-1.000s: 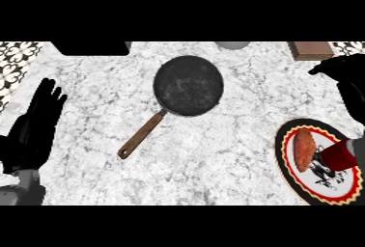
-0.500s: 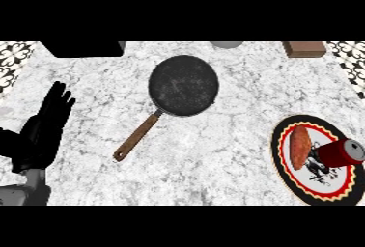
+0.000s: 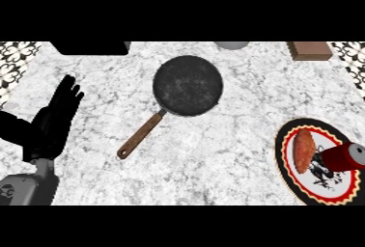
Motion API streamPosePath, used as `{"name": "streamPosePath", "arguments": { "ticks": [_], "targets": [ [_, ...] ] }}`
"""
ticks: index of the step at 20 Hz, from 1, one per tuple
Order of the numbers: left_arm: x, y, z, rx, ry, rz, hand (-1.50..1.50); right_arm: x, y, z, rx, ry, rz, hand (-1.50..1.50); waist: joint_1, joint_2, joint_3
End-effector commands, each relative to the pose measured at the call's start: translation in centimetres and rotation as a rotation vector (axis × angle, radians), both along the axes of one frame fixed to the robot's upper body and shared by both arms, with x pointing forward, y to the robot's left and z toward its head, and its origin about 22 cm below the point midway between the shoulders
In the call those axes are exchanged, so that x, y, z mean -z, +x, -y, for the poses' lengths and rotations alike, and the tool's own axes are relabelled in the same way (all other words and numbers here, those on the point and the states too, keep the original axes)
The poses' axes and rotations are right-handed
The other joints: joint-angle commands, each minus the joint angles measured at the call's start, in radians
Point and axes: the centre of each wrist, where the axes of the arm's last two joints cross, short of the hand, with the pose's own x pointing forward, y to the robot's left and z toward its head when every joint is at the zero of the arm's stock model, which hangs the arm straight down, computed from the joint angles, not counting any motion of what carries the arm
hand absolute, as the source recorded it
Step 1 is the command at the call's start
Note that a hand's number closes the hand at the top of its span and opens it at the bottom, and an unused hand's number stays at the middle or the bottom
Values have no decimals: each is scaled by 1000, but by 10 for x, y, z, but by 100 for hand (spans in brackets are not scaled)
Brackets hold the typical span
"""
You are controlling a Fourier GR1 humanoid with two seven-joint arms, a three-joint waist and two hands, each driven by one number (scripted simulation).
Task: Pick the sweet potato from the plate and place it in the pan
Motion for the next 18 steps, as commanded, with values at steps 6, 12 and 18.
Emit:
{"name": "streamPosePath", "arguments": {
  "ticks": [6,12,18],
  "targets": [
    [-5,2,8,5,7,-8,0,-24,50,-49,-89,-355,-140,-150,14,0,0],
    [0,10,10,6,-2,-11,0,-19,60,-77,-231,-557,-436,-150,6,1,-2],
    [-12,-1,-12,-14,7,-13,0,-14,58,-106,-314,-623,-508,-150,-4,-6,-1]
  ]
}}
